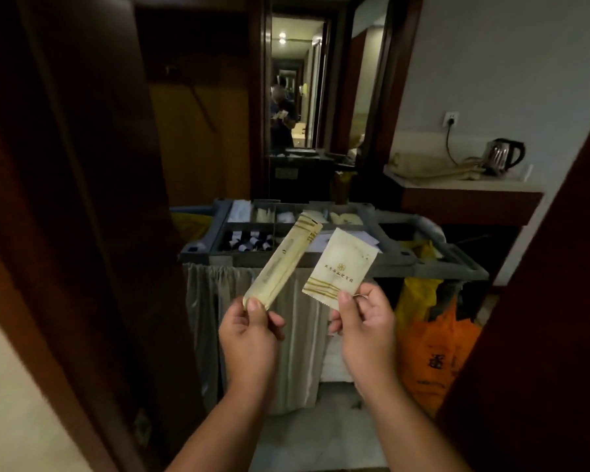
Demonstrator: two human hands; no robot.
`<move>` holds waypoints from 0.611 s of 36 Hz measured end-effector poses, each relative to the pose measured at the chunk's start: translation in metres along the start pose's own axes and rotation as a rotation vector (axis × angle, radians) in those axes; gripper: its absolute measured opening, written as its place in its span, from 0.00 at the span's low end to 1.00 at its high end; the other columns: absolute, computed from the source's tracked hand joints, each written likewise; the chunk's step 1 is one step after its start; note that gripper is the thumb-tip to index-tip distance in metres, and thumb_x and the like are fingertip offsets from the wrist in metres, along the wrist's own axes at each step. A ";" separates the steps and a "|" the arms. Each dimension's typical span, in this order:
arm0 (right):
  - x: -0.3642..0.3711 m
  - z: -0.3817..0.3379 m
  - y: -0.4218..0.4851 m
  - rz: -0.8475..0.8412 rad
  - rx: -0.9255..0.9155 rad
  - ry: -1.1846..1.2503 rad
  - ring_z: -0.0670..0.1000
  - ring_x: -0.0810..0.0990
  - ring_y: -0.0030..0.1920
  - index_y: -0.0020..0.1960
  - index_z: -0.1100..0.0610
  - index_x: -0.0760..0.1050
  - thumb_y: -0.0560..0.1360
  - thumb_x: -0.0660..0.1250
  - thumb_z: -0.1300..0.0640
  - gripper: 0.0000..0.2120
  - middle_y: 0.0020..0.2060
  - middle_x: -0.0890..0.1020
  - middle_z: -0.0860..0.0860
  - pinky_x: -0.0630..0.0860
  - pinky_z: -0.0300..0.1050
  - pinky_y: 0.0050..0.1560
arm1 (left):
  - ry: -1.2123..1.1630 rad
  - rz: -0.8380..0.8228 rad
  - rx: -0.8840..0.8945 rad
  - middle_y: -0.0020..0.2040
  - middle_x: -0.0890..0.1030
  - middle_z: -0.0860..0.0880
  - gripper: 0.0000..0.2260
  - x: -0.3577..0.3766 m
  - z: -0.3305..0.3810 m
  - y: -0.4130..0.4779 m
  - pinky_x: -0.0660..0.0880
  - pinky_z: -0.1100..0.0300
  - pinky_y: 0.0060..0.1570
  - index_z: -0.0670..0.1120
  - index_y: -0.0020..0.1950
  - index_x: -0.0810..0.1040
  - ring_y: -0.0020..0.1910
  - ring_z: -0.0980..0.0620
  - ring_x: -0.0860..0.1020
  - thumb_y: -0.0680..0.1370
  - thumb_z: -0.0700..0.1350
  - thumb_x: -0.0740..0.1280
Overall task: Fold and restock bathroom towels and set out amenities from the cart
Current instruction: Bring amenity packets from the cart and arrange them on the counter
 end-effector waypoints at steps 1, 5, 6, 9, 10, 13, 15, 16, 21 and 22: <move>0.006 0.007 0.014 -0.005 0.008 0.004 0.48 0.81 0.36 0.52 0.54 0.77 0.83 0.65 0.60 0.03 0.44 0.87 0.51 0.78 0.46 0.37 | -0.004 0.005 -0.020 0.29 0.78 0.51 0.12 0.007 -0.006 0.015 0.72 0.63 0.30 0.45 0.50 0.78 0.27 0.58 0.73 0.87 0.43 0.57; 0.024 0.036 0.077 -0.005 0.015 0.011 0.48 0.80 0.36 0.52 0.55 0.77 0.83 0.65 0.61 0.03 0.44 0.86 0.50 0.77 0.44 0.36 | 0.057 0.014 -0.039 0.29 0.79 0.53 0.11 0.038 -0.037 0.074 0.73 0.56 0.34 0.47 0.50 0.78 0.28 0.57 0.75 0.87 0.43 0.57; 0.027 0.044 0.094 0.005 0.019 0.020 0.48 0.80 0.36 0.52 0.56 0.77 0.83 0.65 0.61 0.03 0.43 0.86 0.50 0.77 0.45 0.36 | 0.083 0.018 -0.030 0.30 0.79 0.52 0.12 0.047 -0.045 0.088 0.73 0.54 0.35 0.47 0.49 0.78 0.28 0.57 0.75 0.87 0.43 0.57; 0.034 0.068 0.148 0.012 0.029 0.071 0.47 0.79 0.34 0.51 0.58 0.76 0.83 0.65 0.62 0.03 0.40 0.85 0.49 0.77 0.45 0.35 | 0.101 0.020 -0.031 0.31 0.79 0.50 0.12 0.080 -0.067 0.131 0.74 0.53 0.36 0.48 0.48 0.77 0.29 0.56 0.75 0.87 0.43 0.57; 0.036 0.075 0.167 0.009 0.030 0.059 0.46 0.79 0.34 0.51 0.57 0.76 0.83 0.65 0.61 0.03 0.39 0.85 0.49 0.77 0.44 0.35 | 0.097 0.028 -0.039 0.31 0.79 0.50 0.11 0.091 -0.074 0.146 0.74 0.54 0.34 0.48 0.49 0.78 0.29 0.56 0.75 0.87 0.43 0.57; 0.043 0.096 0.226 -0.023 0.024 0.011 0.46 0.81 0.36 0.52 0.55 0.77 0.83 0.65 0.58 0.03 0.42 0.86 0.50 0.79 0.42 0.37 | 0.096 0.035 -0.025 0.31 0.79 0.49 0.11 0.130 -0.091 0.190 0.74 0.56 0.32 0.47 0.50 0.78 0.28 0.56 0.75 0.87 0.44 0.57; 0.050 0.106 0.265 -0.042 0.044 -0.018 0.47 0.83 0.39 0.54 0.52 0.77 0.83 0.65 0.56 0.02 0.43 0.86 0.47 0.80 0.42 0.39 | 0.109 0.046 -0.019 0.31 0.79 0.49 0.11 0.156 -0.098 0.220 0.74 0.58 0.31 0.46 0.51 0.78 0.28 0.56 0.75 0.87 0.44 0.57; 0.053 0.109 0.283 -0.051 0.052 -0.040 0.47 0.84 0.40 0.54 0.50 0.77 0.83 0.65 0.55 0.02 0.44 0.86 0.45 0.81 0.41 0.39 | 0.117 0.056 -0.017 0.31 0.79 0.49 0.11 0.168 -0.100 0.234 0.74 0.60 0.30 0.45 0.51 0.78 0.28 0.56 0.75 0.87 0.44 0.57; 0.070 0.126 0.369 -0.082 0.027 -0.077 0.46 0.84 0.40 0.55 0.50 0.76 0.83 0.65 0.54 0.02 0.41 0.85 0.45 0.80 0.38 0.38 | 0.137 0.111 -0.012 0.31 0.78 0.47 0.13 0.218 -0.118 0.306 0.75 0.54 0.33 0.41 0.47 0.76 0.29 0.52 0.77 0.87 0.44 0.57; 0.074 0.130 0.384 -0.094 0.033 -0.073 0.46 0.84 0.40 0.55 0.50 0.76 0.83 0.65 0.54 0.02 0.42 0.85 0.44 0.80 0.38 0.39 | 0.155 0.123 -0.013 0.31 0.79 0.47 0.13 0.225 -0.124 0.318 0.76 0.53 0.33 0.42 0.48 0.76 0.30 0.51 0.78 0.87 0.45 0.57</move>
Point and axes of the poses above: each hand's wrist, its own y-axis towards the middle knuckle, its own x-axis out of the palm, z = x × y, the point moved 1 cm from there along y, towards the middle knuckle
